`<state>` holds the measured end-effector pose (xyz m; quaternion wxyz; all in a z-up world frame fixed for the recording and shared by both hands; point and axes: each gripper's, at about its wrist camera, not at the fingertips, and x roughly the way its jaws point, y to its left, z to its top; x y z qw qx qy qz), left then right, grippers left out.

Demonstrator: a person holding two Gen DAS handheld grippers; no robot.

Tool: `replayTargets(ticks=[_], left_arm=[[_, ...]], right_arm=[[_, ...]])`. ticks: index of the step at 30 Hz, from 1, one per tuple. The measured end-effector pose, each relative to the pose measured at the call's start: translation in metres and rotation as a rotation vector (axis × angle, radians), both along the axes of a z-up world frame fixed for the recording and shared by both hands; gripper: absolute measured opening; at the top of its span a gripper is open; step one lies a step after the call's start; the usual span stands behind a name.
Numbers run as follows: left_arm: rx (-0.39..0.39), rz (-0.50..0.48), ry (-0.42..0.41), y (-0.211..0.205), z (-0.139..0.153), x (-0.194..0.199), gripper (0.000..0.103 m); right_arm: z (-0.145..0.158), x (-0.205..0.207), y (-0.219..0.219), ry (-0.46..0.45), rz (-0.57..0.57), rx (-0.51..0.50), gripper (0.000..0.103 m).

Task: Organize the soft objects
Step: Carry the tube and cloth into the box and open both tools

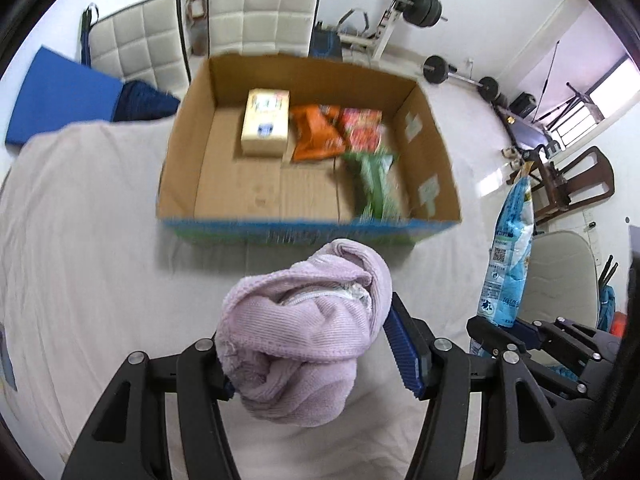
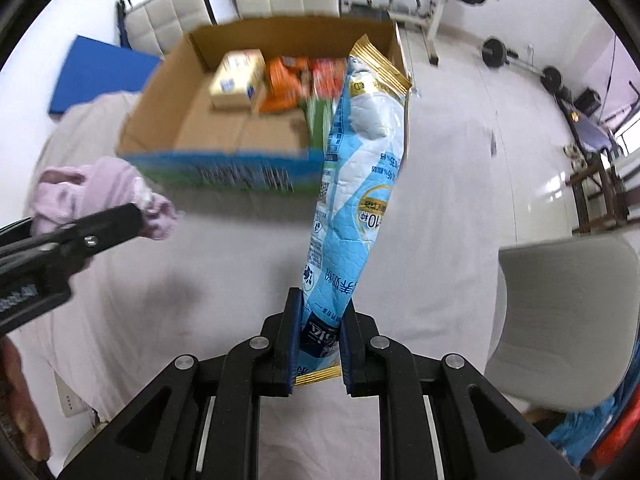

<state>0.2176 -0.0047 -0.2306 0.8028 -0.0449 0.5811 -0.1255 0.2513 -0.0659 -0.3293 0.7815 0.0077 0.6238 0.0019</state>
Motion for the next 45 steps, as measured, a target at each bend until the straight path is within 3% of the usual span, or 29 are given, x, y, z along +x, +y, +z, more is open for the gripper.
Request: replayTargets(ticks=[7,13,18,22,32,40,45], left_arm=[[-0.042,0.030,-0.024,0.009,0.017,0.053,0.057],[-0.104,0.110,0.070,0.031,-0.009,0.112,0.057],[-0.161,0.156,0.215,0.040,-0.055,0.143,0.058],[-0.156,0.182,0.321,0.043,-0.096,0.153,0.058],[-0.108,0.194,0.404,0.045,-0.141,0.152,0.058],[-0.100,0.219,0.430,0.047,-0.156,0.156,0.064],[-0.114,0.256,0.452,0.052,-0.159,0.153,0.070]], right_arm=[[0.061,0.042,0.011,-0.091,0.076,0.036,0.018],[0.070,0.098,0.027,-0.108,0.209,0.091,0.018],[0.042,0.144,0.040,-0.083,0.324,0.091,0.018],[0.005,0.172,0.048,-0.034,0.433,0.073,0.018],[-0.081,0.197,0.067,0.126,0.731,0.037,0.018],[-0.115,0.205,0.078,0.188,0.852,0.040,0.018],[-0.132,0.212,0.083,0.240,0.854,0.037,0.022]])
